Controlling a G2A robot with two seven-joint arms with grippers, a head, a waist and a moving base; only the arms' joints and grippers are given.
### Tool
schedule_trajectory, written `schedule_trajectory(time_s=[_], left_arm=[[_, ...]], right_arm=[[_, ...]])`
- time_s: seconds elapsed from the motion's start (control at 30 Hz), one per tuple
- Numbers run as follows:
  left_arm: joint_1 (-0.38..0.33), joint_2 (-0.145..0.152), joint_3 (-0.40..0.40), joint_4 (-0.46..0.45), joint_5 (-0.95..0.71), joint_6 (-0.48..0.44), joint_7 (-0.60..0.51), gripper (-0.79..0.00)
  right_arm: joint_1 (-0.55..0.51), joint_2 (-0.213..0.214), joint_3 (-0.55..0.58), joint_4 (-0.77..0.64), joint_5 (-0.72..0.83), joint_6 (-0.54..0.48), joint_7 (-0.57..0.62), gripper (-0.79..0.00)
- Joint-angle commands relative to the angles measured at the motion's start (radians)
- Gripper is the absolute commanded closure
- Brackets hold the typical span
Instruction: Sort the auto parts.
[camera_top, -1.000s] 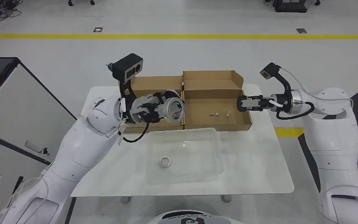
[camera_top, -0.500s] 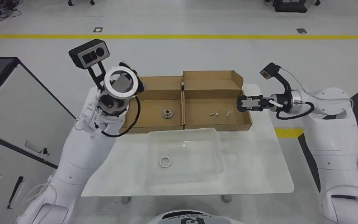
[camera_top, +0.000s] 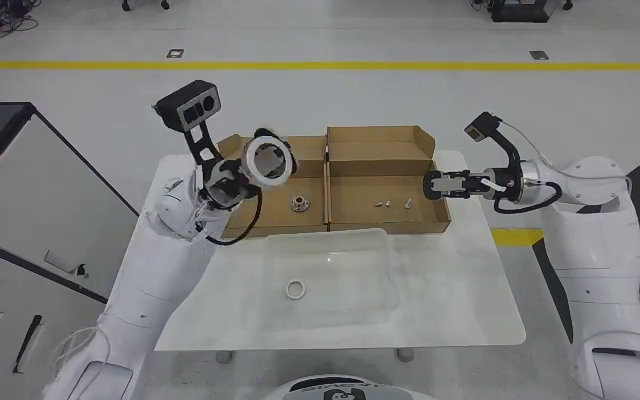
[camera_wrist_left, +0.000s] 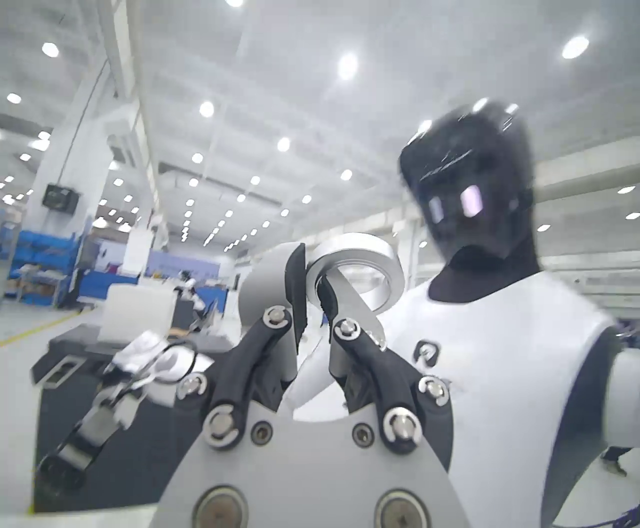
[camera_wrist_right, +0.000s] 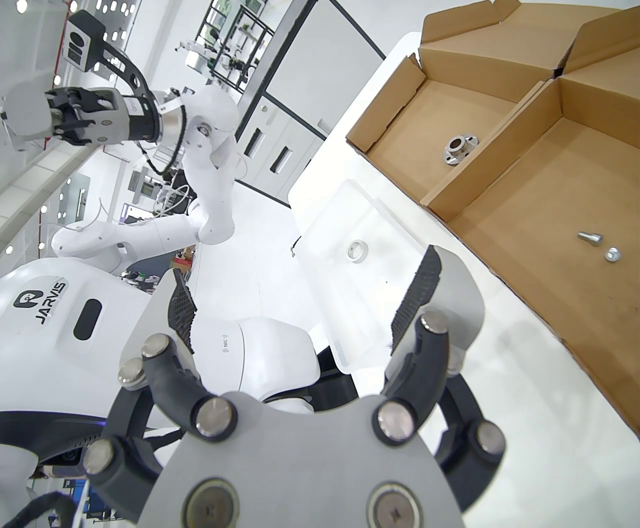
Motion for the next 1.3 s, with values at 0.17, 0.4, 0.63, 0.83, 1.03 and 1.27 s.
schedule_trajectory(time_s=[0.17,0.4,0.63,0.83,1.03,1.27], left_arm=[[-0.014,0.029,0.018,0.004,0.083,0.0,0.0,0.0],[-0.001,0.024,-0.002,-0.052,-0.21,0.0,0.0,0.0],[0.023,-0.01,-0.059,-0.115,-0.395,0.0,0.0,0.0],[0.021,-0.008,-0.049,-0.078,-0.208,0.0,0.0,0.0],[-0.005,0.028,-0.003,-0.012,0.094,0.0,0.0,0.0],[-0.014,0.048,0.013,-0.035,-0.034,0.0,0.0,0.0]], right_arm=[[0.0,0.0,0.0,0.0,0.0,0.0,0.0,-0.785],[0.0,0.0,0.0,0.0,0.0,0.0,0.0,-0.785],[0.0,0.0,0.0,0.0,0.0,0.0,0.0,-0.785],[0.0,0.0,0.0,0.0,0.0,0.0,0.0,-0.785],[0.0,0.0,0.0,0.0,0.0,0.0,0.0,-0.785],[0.0,0.0,0.0,0.0,0.0,0.0,0.0,-0.785]])
